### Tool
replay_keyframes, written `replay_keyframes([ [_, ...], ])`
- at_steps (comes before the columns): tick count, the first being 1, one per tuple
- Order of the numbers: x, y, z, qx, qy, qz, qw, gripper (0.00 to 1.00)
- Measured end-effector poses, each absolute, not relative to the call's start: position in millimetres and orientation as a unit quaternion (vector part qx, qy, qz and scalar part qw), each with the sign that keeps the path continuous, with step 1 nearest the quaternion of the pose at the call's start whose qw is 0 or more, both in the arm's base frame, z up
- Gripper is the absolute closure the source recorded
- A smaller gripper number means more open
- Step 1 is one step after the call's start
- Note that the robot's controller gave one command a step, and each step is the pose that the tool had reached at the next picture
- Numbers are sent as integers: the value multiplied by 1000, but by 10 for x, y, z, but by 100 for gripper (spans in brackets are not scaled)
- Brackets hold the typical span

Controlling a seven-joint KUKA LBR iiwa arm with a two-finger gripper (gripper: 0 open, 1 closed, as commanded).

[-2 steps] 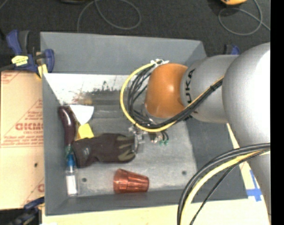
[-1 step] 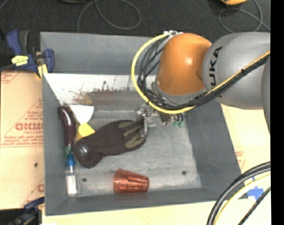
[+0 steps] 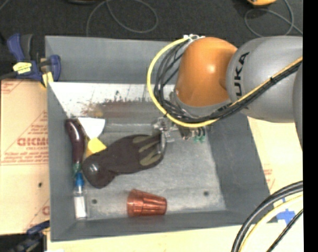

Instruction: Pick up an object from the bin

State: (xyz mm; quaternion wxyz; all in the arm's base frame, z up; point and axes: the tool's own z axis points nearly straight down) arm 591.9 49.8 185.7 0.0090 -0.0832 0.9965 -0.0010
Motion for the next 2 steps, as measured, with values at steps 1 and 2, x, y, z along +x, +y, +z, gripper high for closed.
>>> replay_keyframes([
  [1,5946,424,2646,-39,999,-1,11,100],
  [2,5946,422,2646,-39,999,-1,11,100],
])
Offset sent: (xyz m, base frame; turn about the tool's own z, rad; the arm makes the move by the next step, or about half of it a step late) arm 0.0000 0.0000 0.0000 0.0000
